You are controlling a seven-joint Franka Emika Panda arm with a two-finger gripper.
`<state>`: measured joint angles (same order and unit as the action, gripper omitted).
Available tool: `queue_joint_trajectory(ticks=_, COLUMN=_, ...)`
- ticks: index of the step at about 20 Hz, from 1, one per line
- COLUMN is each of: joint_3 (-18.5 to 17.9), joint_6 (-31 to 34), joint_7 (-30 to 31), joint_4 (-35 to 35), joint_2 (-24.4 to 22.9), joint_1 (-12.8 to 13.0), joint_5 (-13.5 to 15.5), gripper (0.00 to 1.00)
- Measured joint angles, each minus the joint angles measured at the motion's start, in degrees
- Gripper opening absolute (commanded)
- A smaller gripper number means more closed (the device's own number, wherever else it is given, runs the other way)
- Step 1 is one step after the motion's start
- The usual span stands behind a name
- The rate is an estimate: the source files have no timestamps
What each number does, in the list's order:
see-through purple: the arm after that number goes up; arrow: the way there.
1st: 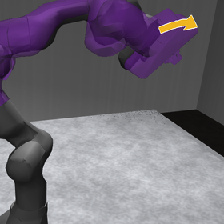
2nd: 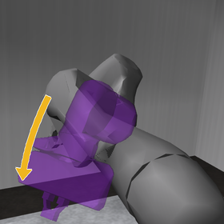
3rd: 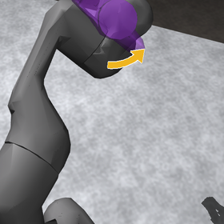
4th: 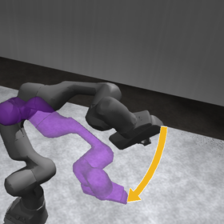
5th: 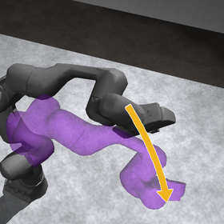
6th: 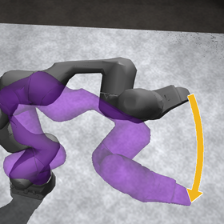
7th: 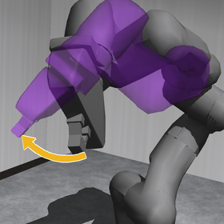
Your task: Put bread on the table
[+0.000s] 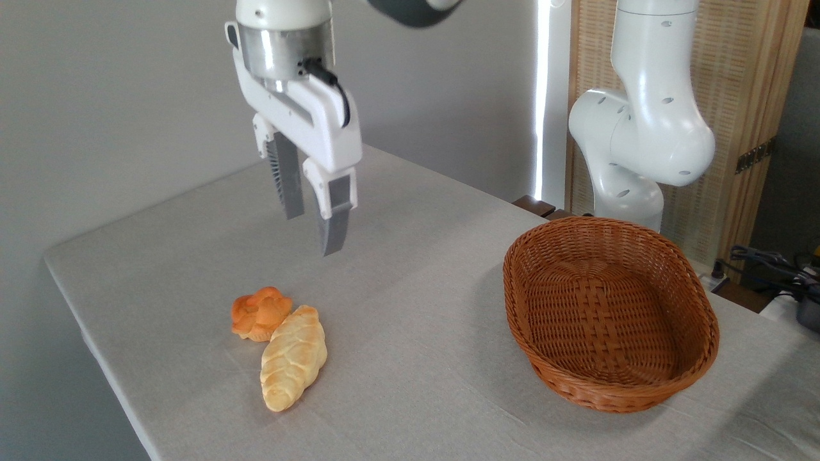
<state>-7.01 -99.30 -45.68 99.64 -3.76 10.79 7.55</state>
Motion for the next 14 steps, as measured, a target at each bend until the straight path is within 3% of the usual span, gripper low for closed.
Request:
queue_joint_trajectory(ticks=6, joint_3=5.40, joint_6=3.79, joint_7=0.05, joint_4=-3.12, joint_2=-0.04, joint_1=-6.18, joint_5=-1.52, gripper=1.00)
queue_joint_trajectory(ticks=14, joint_3=8.10, joint_6=4.47, joint_7=2.53, joint_4=-3.86, joint_2=0.49, joint_1=-6.50, joint_5=-3.21, gripper=1.00)
